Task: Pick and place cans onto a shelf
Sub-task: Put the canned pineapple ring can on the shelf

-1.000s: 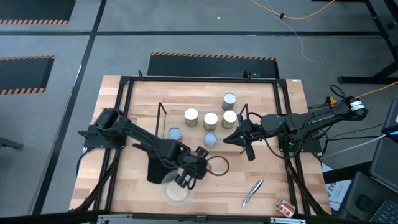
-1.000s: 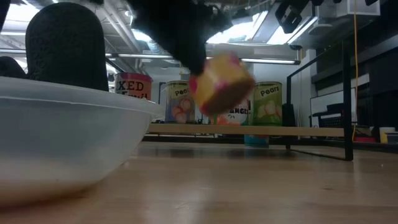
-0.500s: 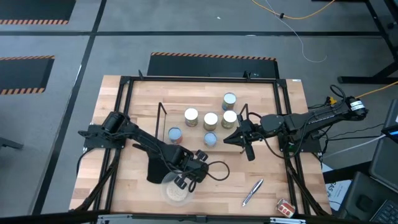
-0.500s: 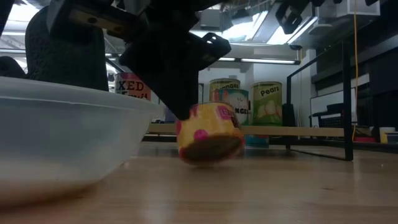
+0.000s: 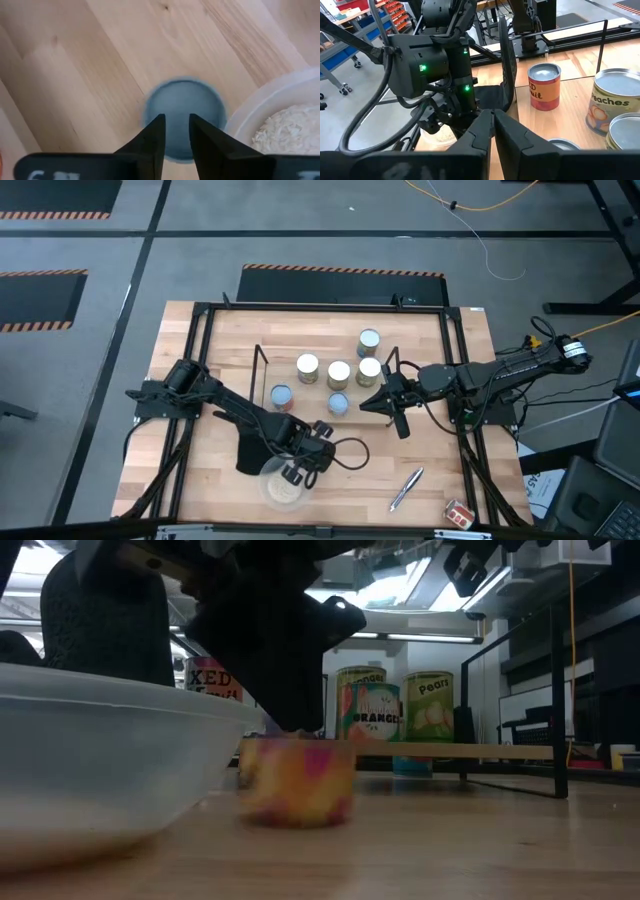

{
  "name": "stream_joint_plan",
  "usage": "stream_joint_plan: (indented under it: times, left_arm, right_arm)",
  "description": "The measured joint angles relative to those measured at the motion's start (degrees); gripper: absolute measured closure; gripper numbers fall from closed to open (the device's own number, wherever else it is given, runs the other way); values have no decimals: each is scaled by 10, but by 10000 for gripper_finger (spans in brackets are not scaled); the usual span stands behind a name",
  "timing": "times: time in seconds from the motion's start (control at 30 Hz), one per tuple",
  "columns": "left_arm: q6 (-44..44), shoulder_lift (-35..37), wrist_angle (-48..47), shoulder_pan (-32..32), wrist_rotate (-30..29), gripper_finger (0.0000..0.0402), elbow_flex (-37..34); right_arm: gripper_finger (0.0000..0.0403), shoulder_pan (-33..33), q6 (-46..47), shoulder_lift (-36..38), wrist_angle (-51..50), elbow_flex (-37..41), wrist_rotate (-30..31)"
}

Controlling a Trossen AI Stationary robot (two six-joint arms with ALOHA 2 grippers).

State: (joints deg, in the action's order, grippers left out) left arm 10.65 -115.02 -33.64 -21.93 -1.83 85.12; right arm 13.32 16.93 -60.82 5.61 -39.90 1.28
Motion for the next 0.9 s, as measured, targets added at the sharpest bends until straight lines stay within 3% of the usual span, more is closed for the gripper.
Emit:
stream_joint_plan:
  times: [0.53, 0.9]
  left_arm:
    - [-56, 0, 6, 0, 0, 309, 0]
    - [-271, 0, 44, -1, 0, 311, 0]
  right_arm:
    - [376, 0, 0, 0, -4, 0, 0]
    - [376, 0, 0, 0, -4, 0, 0]
